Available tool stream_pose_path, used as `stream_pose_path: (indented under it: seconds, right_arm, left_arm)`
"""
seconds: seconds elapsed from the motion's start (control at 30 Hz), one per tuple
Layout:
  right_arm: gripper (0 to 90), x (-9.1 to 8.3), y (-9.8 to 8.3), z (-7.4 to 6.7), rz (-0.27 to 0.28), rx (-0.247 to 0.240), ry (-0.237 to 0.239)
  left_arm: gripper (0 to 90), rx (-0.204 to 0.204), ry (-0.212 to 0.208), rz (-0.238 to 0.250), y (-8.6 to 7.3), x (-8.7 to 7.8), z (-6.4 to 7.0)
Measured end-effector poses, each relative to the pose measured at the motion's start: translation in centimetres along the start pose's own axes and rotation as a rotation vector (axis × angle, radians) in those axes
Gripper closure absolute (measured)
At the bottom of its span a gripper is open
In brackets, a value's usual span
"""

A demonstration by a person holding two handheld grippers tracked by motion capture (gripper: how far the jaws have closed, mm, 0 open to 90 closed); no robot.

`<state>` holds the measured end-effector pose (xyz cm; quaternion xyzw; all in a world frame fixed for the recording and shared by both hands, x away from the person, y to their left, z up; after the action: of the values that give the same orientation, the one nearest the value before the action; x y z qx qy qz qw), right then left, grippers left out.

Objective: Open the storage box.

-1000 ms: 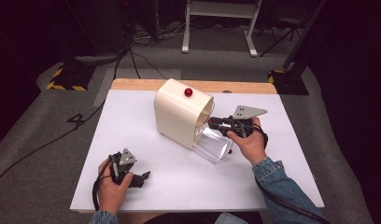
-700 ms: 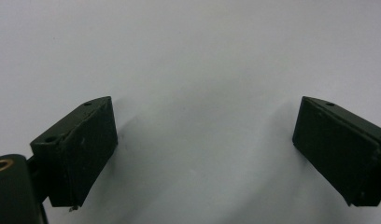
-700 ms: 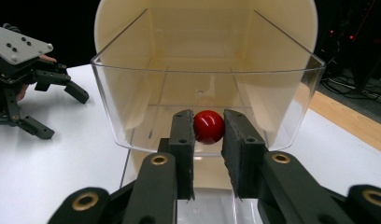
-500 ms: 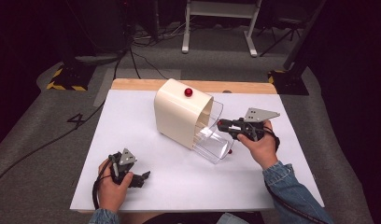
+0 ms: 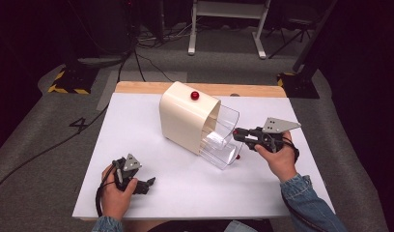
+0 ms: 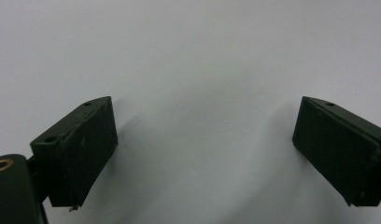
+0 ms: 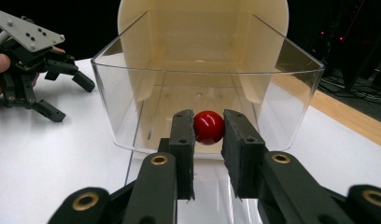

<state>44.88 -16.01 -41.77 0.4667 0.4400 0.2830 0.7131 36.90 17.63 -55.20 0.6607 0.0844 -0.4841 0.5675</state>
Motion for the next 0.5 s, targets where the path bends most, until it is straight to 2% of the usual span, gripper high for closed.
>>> stream_pose_path:
  seconds: [0.3, 0.5]
  right_arm:
    - [74.4, -1.4, -0.9, -0.2, 0.002, 0.015, -0.004]
    - [74.3, -1.6, -1.4, -0.1, -0.001, 0.025, -0.005]
  left_arm:
    - [6.8, 0.0, 0.0, 0.0, 0.0, 0.0, 0.0]
    - [6.8, 0.0, 0.0, 0.0, 0.0, 0.0, 0.0]
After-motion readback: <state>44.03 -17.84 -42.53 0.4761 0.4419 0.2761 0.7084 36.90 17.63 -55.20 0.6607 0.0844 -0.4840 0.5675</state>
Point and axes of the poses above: each handheld gripper's, and its own axes: x roughly forward along the jaws, y roughly out of its top, z roughly to its right, the point moved 9 cm from there along x, roughly forward along the jaws, and after that the axes turned 9 degrees about -x, right-handed, at the moved point
